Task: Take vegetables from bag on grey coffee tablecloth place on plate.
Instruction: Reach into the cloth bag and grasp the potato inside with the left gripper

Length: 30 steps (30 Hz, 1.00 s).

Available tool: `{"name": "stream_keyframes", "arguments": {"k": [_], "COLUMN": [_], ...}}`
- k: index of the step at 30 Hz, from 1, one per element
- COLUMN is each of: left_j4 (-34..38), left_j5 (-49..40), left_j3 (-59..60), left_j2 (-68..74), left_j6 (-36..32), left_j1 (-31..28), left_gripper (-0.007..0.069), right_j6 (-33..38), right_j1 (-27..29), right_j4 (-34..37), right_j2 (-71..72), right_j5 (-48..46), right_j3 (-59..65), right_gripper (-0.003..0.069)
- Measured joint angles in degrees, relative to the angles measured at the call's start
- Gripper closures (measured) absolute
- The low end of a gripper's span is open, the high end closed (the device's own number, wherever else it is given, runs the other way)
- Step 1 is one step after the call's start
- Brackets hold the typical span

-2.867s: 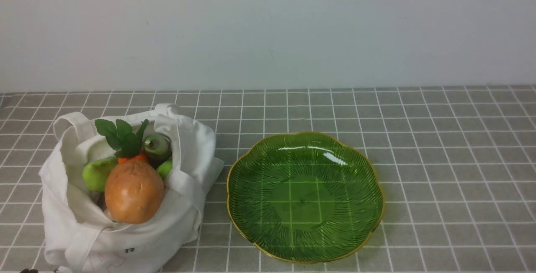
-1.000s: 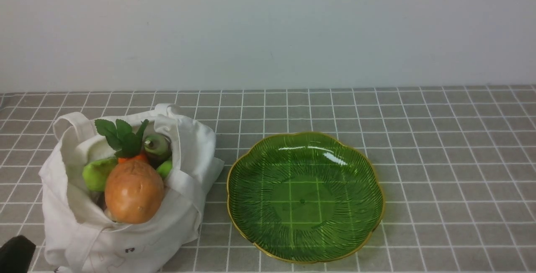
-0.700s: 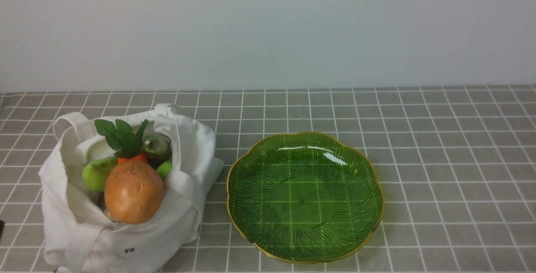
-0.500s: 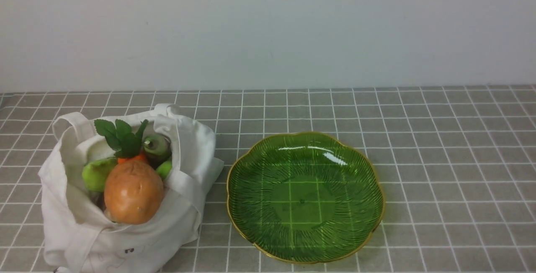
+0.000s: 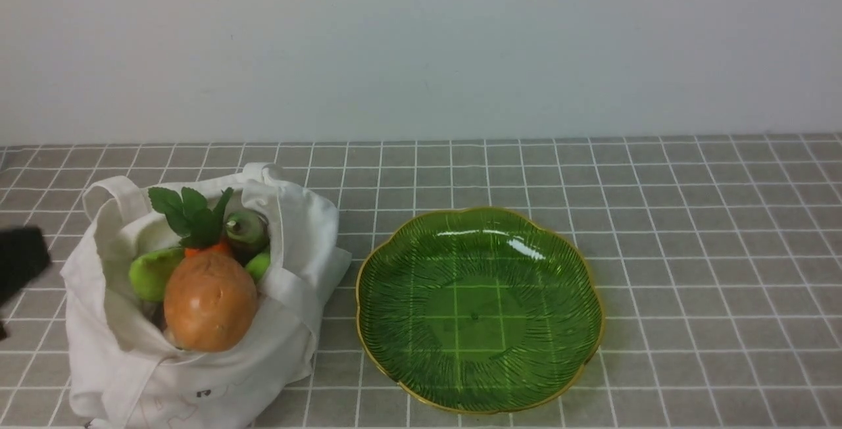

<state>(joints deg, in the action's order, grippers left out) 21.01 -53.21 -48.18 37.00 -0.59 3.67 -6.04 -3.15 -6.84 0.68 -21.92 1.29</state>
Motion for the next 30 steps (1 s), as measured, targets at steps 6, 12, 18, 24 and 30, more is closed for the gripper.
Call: {"name": "stream_keyframes", "arguments": {"k": [6, 12, 18, 24, 30], "left_j4": [-1.1, -1.3, -1.4, -1.4, -1.4], "left_j5": [-11.9, -14.1, -17.4, -17.4, -17.4], "left_j3": [-11.4, -17.7, -22.0, -22.5, -22.5], "left_j2": [17.7, 25.7, 35.0, 40.0, 43.0], "left_j6": [-2.7, -5.0, -5.4, -4.2, 2.3], "left_j1": [0.0, 0.0, 0.0, 0.0, 0.0], "left_gripper": [0.0633, 0.0633, 0.0547, 0.0264, -0.0027], "right_j6": [0.0, 0.0, 0.0, 0.0, 0.0], "right_j1": [0.0, 0.0, 0.0, 0.0, 0.0], "right_j4": [0.0, 0.0, 0.0, 0.0, 0.0], "right_j2": [0.0, 0.0, 0.0, 0.0, 0.0], "right_j5": [0.0, 0.0, 0.0, 0.0, 0.0], "right_j3": [0.0, 0.0, 0.0, 0.0, 0.0], "right_gripper": [0.0673, 0.0673, 0.0673, 0.0673, 0.0673]}}
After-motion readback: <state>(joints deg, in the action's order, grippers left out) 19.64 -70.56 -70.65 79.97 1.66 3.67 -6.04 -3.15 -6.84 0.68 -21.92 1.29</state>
